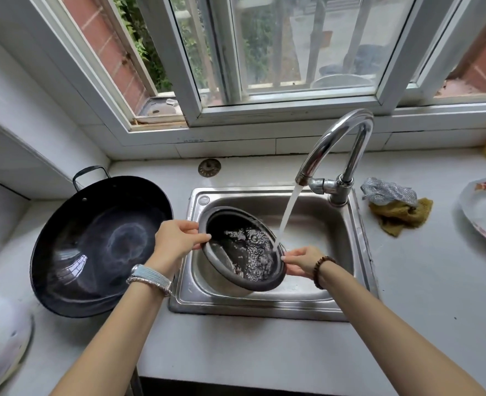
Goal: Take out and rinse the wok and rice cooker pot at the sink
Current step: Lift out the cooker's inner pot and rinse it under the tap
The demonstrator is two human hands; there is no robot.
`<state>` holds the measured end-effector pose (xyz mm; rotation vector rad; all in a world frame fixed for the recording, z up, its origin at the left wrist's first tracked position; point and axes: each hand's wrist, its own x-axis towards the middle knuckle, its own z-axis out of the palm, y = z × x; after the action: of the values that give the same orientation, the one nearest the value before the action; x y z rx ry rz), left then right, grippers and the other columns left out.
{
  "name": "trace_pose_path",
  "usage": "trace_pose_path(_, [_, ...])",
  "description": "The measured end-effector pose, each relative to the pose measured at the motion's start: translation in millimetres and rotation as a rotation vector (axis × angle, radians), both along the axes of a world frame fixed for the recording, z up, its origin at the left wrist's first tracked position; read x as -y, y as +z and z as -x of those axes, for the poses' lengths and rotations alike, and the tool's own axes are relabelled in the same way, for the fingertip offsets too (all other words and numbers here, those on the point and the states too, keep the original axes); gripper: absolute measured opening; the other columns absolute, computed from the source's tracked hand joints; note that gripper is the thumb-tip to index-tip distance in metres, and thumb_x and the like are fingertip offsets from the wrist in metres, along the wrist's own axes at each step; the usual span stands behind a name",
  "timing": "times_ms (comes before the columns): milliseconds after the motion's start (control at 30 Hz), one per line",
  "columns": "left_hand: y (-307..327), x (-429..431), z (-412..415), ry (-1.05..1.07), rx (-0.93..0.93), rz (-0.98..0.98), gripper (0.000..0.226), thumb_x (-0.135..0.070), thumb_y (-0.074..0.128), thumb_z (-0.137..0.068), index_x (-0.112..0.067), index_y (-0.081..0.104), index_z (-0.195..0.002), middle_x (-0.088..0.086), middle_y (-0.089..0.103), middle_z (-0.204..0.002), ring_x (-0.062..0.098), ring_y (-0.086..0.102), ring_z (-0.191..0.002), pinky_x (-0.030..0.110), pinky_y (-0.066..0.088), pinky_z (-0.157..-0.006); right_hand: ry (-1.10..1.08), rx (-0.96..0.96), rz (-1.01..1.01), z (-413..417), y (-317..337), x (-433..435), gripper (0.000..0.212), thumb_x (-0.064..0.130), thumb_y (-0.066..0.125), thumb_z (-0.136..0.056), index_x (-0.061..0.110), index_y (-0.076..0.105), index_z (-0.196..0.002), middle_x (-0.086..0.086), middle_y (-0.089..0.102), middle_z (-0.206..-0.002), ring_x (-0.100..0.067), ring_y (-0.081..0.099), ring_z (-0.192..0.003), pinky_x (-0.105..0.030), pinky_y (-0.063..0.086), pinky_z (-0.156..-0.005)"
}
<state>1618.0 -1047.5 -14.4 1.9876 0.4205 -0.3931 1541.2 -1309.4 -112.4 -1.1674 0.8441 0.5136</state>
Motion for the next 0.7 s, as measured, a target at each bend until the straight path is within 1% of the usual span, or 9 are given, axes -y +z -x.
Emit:
trace_pose_path(100, [-3.3, 2.2, 1.1, 0.071, -0.129, 0.130, 0.036, 0.011, 0.081, -0.066, 0.010, 0.063, -0.097, 0.024, 0.065, -0.093, 0.021, 0.070, -0.068, 0.017, 0.055, -0.051, -0.011, -0.029, -0.029, 7.4, 6.2, 7.3, 0.005, -0.016, 0.058, -0.085, -0.016, 0.056, -0.089, -0.023, 0.067, -0.060, -0.026, 0.069, -0.054, -0.031, 0.058, -0.050])
trace_pose_path(167, [-6.4, 4.9, 3.9, 0.110, -0.211, 0.191, 0.029, 0.016, 0.075, -0.070, 0.012, 0.061, -0.095, 0.025, 0.065, -0.081, 0.017, 0.069, -0.052, 0.016, 0.053, -0.046, -0.006, -0.061, -0.037, 12.7, 15.0, 13.9, 0.002, -0.016, 0.057, -0.086, -0.016, 0.055, -0.084, -0.022, 0.066, -0.057, -0.024, 0.068, -0.049, -0.028, 0.056, -0.045])
trace_pose_path(233, [-11.3, 7.1, 7.2, 0.128, -0.282, 0.245, 0.015, 0.017, 0.071, -0.074, 0.012, 0.062, -0.084, 0.020, 0.066, -0.064, 0.015, 0.067, -0.047, 0.017, 0.053, -0.045, -0.019, -0.090, -0.060, 17.2, 23.4, 21.2, 0.006, -0.015, 0.055, -0.087, -0.016, 0.054, -0.082, -0.020, 0.065, -0.054, -0.021, 0.066, -0.045, -0.027, 0.055, -0.043])
trace_pose_path(267, [-13.4, 8.3, 8.9, 0.132, -0.311, 0.269, 0.009, 0.017, 0.070, -0.075, 0.011, 0.063, -0.077, 0.017, 0.066, -0.058, 0.015, 0.067, -0.047, 0.018, 0.053, -0.045, -0.022, -0.101, -0.065, 18.8, 26.0, 25.4, 0.007, -0.012, 0.056, -0.088, -0.015, 0.053, -0.083, -0.019, 0.066, -0.055, -0.021, 0.066, -0.046, -0.028, 0.057, -0.048])
trace_pose_path(333, [-19.7, 9.4, 11.4, 0.127, -0.355, 0.301, 0.014, 0.017, 0.068, -0.078, 0.009, 0.066, -0.066, 0.014, 0.067, -0.055, 0.016, 0.068, -0.051, 0.017, 0.054, -0.047, 0.033, -0.128, 0.010, 19.4, 26.0, 33.3, 0.014, -0.005, 0.064, -0.085, -0.014, 0.057, -0.093, -0.018, 0.070, -0.066, -0.020, 0.069, -0.058, -0.027, 0.059, -0.066])
trace_pose_path(433, [-29.4, 12.0, 13.4, 0.110, -0.409, 0.321, 0.003, 0.014, 0.068, -0.078, 0.013, 0.066, -0.080, 0.017, 0.070, -0.065, 0.018, 0.070, -0.058, 0.018, 0.057, -0.053, 0.057, -0.144, 0.141, 20.8, 29.6, 46.0, 0.037, 0.006, 0.075, -0.080, -0.018, 0.061, -0.104, -0.018, 0.071, -0.079, -0.021, 0.069, -0.073, -0.028, 0.058, -0.079])
trace_pose_path(533, [-38.8, 20.0, 16.5, 0.070, -0.465, 0.334, 0.004, 0.014, 0.066, -0.080, 0.014, 0.064, -0.082, 0.017, 0.069, -0.061, 0.016, 0.069, -0.052, 0.019, 0.057, -0.054, 0.026, -0.121, 0.168, 23.2, 43.8, 57.8, 0.037, 0.009, 0.075, -0.081, -0.018, 0.061, -0.101, -0.013, 0.071, -0.069, -0.018, 0.068, -0.072, -0.024, 0.059, -0.070])
trace_pose_path(633, [-45.5, 34.1, 20.7, 0.031, -0.524, 0.357, 0.002, 0.013, 0.066, -0.080, 0.013, 0.065, -0.082, 0.017, 0.069, -0.062, 0.016, 0.069, -0.051, 0.019, 0.055, -0.048, -0.012, -0.073, 0.234, 26.3, 55.8, 72.3, 0.039, 0.009, 0.078, -0.077, -0.016, 0.065, -0.102, -0.020, 0.071, -0.088, -0.021, 0.068, -0.077, -0.026, 0.058, -0.069])
trace_pose_path(700, [-53.5, 44.7, 22.2, -0.009, -0.550, 0.354, 0.004, 0.012, 0.067, -0.080, 0.012, 0.066, -0.084, 0.018, 0.070, -0.065, 0.016, 0.069, -0.052, 0.018, 0.054, -0.049, -0.035, -0.043, 0.266, 28.9, 66.5, 81.4, 0.038, 0.007, 0.079, -0.075, -0.017, 0.065, -0.101, -0.024, 0.070, -0.091, -0.022, 0.070, -0.075, -0.025, 0.059, -0.066])
